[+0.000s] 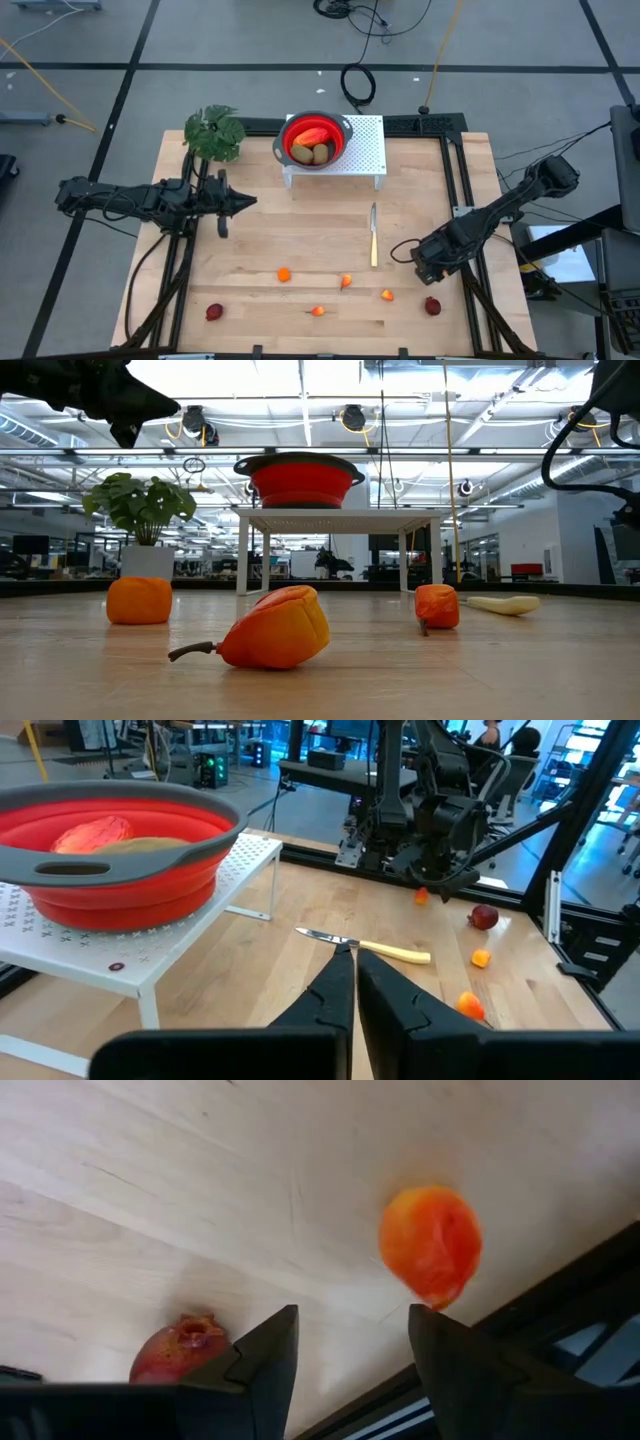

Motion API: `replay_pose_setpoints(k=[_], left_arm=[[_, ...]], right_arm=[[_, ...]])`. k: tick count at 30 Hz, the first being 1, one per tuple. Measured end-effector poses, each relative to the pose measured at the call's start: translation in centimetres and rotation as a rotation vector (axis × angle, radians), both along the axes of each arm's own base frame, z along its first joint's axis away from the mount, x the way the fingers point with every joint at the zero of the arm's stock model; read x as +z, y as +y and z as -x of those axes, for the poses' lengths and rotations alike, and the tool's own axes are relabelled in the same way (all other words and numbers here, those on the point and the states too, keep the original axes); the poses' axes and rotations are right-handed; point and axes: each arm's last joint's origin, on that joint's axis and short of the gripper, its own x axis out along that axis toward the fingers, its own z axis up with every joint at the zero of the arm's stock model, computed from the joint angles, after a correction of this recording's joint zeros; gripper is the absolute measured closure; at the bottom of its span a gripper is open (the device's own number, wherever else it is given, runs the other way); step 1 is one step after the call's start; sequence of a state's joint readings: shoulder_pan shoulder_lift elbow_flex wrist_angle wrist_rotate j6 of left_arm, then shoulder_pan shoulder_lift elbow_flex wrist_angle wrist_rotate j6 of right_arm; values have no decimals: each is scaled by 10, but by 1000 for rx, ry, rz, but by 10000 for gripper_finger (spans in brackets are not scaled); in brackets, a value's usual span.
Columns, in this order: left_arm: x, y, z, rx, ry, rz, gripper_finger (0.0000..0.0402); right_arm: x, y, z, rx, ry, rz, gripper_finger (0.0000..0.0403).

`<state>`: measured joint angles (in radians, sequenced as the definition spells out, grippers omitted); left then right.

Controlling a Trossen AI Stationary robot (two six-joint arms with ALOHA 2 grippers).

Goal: Pick & Place Fruit
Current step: Put the orange pear into the red strainer bowl on the shelf

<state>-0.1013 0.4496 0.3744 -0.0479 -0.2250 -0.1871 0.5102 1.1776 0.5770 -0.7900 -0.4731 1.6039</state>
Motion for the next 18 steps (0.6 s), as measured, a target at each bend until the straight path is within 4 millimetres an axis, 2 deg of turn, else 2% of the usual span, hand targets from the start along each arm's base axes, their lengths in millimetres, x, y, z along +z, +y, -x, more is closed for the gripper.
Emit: replay_pose_setpoints(k=[8,18], left_arm=[[0,0,0,12,0,-1,382],[0,0,0,12,0,-2,382]], right_arm=[[6,-3,6,-7,2,5,231],[6,-6,5,-35,-29,77,225]])
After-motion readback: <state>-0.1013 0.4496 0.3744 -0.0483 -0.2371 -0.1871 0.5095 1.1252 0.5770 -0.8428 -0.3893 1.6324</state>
